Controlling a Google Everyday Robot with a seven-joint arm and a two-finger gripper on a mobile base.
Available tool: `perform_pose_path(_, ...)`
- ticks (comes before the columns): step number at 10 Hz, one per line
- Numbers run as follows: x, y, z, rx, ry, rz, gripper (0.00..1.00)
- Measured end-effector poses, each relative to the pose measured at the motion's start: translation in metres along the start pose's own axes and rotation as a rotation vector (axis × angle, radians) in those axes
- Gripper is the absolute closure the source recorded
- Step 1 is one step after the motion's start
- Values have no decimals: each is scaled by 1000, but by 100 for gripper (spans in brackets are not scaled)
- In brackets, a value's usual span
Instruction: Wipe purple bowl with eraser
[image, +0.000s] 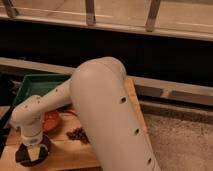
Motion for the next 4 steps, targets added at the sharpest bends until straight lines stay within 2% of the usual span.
perform_pose_path(1,1,-8,-4,17,4,6,100)
perform_pose_path(4,-20,-26,-10,51,7,-30,100)
